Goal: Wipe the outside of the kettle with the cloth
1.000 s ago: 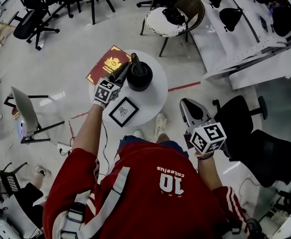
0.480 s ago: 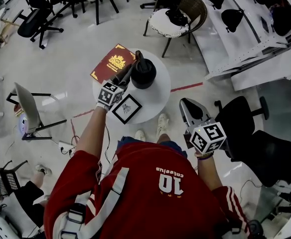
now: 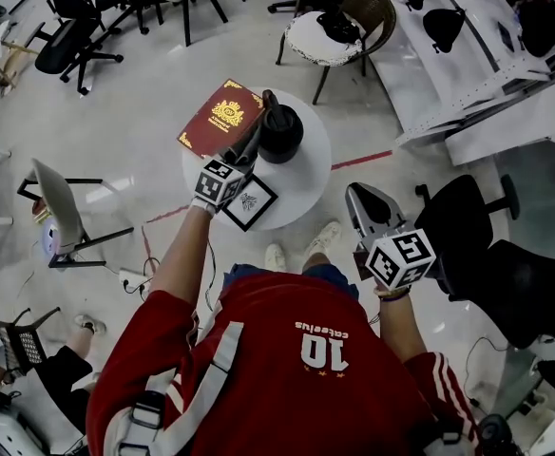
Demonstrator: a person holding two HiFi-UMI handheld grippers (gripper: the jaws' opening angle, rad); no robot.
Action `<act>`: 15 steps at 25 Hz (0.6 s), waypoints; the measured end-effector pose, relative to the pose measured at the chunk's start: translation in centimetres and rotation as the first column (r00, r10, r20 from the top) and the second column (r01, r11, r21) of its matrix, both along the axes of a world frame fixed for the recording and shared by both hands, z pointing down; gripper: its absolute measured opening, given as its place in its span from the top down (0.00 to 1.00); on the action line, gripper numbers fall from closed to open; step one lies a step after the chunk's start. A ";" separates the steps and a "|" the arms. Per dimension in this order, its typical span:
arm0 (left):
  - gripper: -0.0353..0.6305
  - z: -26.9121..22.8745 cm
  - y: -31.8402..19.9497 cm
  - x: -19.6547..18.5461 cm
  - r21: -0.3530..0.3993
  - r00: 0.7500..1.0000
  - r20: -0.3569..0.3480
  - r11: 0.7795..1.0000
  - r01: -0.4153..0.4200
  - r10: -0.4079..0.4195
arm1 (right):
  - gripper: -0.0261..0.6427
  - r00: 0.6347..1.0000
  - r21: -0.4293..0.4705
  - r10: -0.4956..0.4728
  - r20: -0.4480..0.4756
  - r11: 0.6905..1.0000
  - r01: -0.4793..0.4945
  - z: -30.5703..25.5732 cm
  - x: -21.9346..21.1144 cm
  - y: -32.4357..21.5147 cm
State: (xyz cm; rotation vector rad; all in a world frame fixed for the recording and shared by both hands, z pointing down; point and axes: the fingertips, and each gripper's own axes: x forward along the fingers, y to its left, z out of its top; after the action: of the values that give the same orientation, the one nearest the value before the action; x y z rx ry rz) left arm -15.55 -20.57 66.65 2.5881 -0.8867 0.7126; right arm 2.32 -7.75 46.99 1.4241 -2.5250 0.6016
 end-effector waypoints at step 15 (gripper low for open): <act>0.88 0.5 2.7 2.6 -0.015 0.999 -0.030 1.000 -0.023 0.023 | 0.91 0.999 0.025 -0.042 -0.001 0.999 0.042 -0.9 0.2 0.0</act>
State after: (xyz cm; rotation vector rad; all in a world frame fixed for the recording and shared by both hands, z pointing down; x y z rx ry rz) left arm -12.94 -17.85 67.14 2.5924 -0.8403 0.6825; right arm 2.55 -7.79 46.12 1.3754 -2.5639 0.5648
